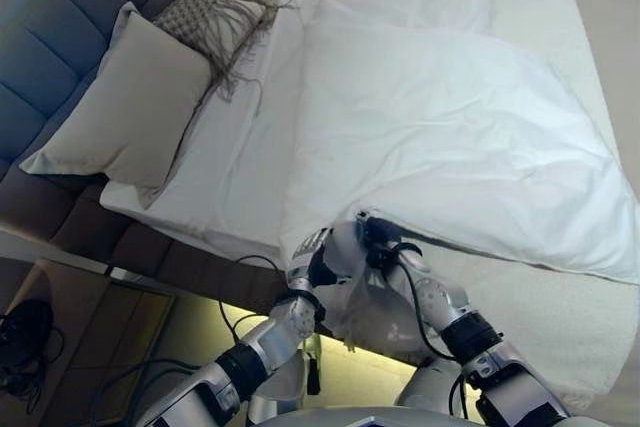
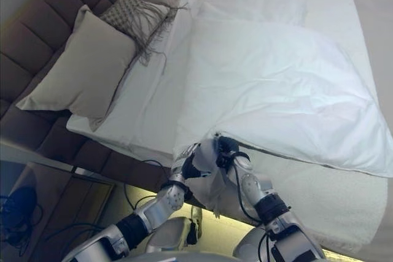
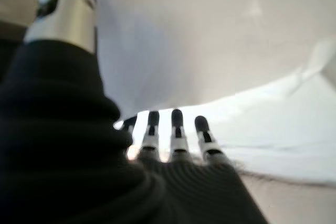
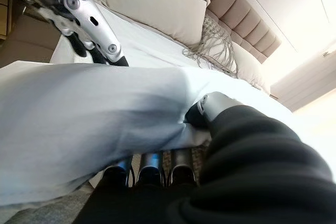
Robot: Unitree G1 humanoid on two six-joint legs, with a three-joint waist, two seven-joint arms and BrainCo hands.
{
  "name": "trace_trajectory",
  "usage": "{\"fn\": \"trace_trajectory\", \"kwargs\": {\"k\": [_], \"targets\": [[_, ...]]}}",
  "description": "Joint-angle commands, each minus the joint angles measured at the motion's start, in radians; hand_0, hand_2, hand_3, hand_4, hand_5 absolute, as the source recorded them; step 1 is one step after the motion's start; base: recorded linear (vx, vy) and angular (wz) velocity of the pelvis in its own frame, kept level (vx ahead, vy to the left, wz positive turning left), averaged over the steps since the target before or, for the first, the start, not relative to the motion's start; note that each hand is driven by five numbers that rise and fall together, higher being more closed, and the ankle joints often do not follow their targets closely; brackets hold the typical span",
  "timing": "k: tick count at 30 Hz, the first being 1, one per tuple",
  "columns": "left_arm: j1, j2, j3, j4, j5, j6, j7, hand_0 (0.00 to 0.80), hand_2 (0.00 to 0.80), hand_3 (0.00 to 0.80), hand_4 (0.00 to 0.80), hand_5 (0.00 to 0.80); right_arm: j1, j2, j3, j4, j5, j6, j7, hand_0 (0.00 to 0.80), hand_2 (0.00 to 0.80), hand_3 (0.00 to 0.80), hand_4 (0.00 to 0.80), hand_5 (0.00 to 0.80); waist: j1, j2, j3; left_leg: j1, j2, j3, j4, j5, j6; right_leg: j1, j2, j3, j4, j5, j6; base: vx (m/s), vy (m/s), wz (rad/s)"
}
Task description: Make the bed neatly
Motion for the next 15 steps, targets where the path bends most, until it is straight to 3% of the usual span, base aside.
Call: {"fn": "trace_trajectory", "kwargs": {"k": [1,9,15], "targets": [[-0.103,-0.010,-0.055,-0.042,0.163,-0.016,0.019,0.000,0.000,0.000,0.000,0.000,-0.174,0.070,-0.020,-0.104,0.020,-0.035,0.037,0.800,0.800,0.800,0.800,0.800,0.016,-0.029,0.003,-0.001,0.092,-0.024,0.108,-0.047,0.007,0.106,-0.081,-0.042,-0.453,0.517,0.117,0.000,0.000,0.00],[-0.116,-0.004,-0.102,-0.033,0.346,0.009,-0.006,0.000,0.000,0.000,0.000,0.000,-0.167,0.088,0.011,-0.096,0.048,-0.106,0.033,0.800,0.800,0.800,0.800,0.800,0.031,-0.060,0.013,-0.011,0.112,-0.035,0.121,-0.050,0.003,0.120,-0.068,-0.061,-0.459,0.517,0.117,-0.006,-0.086,0.05],[-0.091,-0.023,-0.119,0.044,0.206,0.121,-0.030,0.000,0.000,0.000,0.000,0.000,-0.177,0.101,0.025,-0.094,0.061,-0.154,0.023,0.800,0.800,0.800,0.800,0.800,0.044,-0.078,0.027,-0.023,0.123,-0.046,0.124,-0.041,-0.004,0.128,-0.057,-0.072,-0.473,0.527,0.118,-0.026,-0.065,0.01]]}}
